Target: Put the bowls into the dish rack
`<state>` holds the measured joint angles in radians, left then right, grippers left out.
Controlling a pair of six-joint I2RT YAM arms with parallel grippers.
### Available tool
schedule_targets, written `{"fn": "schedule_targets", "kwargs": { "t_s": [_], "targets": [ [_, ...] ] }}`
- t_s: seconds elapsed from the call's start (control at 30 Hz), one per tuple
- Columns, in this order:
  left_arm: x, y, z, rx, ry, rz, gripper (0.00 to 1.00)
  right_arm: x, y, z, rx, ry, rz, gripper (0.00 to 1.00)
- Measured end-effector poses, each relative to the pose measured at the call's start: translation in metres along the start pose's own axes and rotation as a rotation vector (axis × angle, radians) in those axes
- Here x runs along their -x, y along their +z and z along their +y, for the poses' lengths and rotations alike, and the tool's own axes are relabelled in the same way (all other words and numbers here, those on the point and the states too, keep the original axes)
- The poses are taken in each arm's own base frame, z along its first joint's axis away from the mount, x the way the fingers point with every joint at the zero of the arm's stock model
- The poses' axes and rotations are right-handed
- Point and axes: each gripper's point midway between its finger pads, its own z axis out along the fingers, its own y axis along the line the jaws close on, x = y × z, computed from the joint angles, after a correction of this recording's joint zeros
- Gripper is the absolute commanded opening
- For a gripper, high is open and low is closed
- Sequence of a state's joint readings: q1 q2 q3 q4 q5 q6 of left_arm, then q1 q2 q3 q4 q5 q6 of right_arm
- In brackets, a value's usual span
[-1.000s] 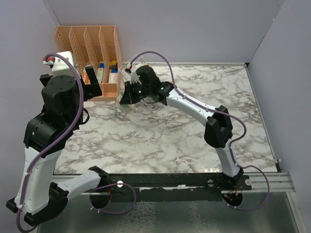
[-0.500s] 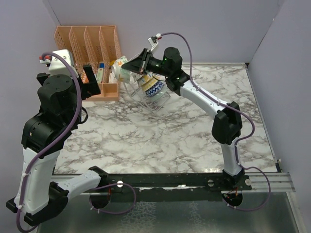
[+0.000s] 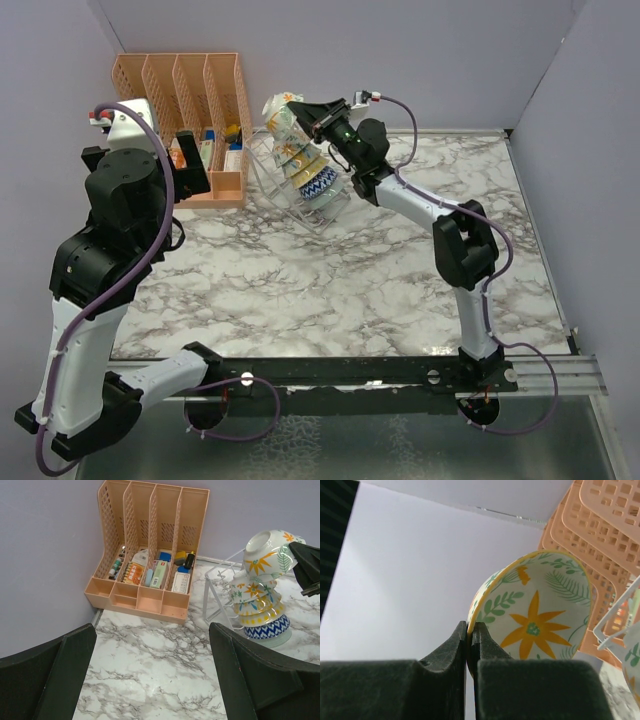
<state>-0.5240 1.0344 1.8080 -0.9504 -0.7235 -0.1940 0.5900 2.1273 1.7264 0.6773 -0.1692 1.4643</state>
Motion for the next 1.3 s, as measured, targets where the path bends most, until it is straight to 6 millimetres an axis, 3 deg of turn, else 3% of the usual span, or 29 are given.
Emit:
{"fn": "schedule_targets", "kwargs": {
  "t_s": [0.17,0.43,0.63,0.83,1.13,1.3],
  "targets": [
    [-0.001,0.001,-0.001,0.000,0.004,0.003,0.99,0.011,0.005,-0.003,0.043,0.083,-0.067,0.01],
    [-0.003,0.002,-0.001,0.001,0.013,0.007,0.99,0.016,0.009,-0.027,0.010,0.176,-0.108,0.01],
    [-0.006,0.005,-0.003,0.002,0.024,0.015,0.99,0.018,0.009,-0.029,0.001,0.225,-0.119,0.01],
    [-0.006,0.006,-0.004,0.003,0.024,0.015,0.99,0.012,0.008,-0.036,-0.018,0.292,-0.119,0.01],
    [-0.006,0.007,-0.005,0.003,0.027,0.018,0.99,-0.003,0.001,-0.073,-0.116,0.361,-0.121,0.01],
    [-0.007,0.008,-0.005,0.003,0.030,0.020,0.99,0.000,-0.001,-0.076,-0.120,0.384,-0.141,0.01]
  ]
}}
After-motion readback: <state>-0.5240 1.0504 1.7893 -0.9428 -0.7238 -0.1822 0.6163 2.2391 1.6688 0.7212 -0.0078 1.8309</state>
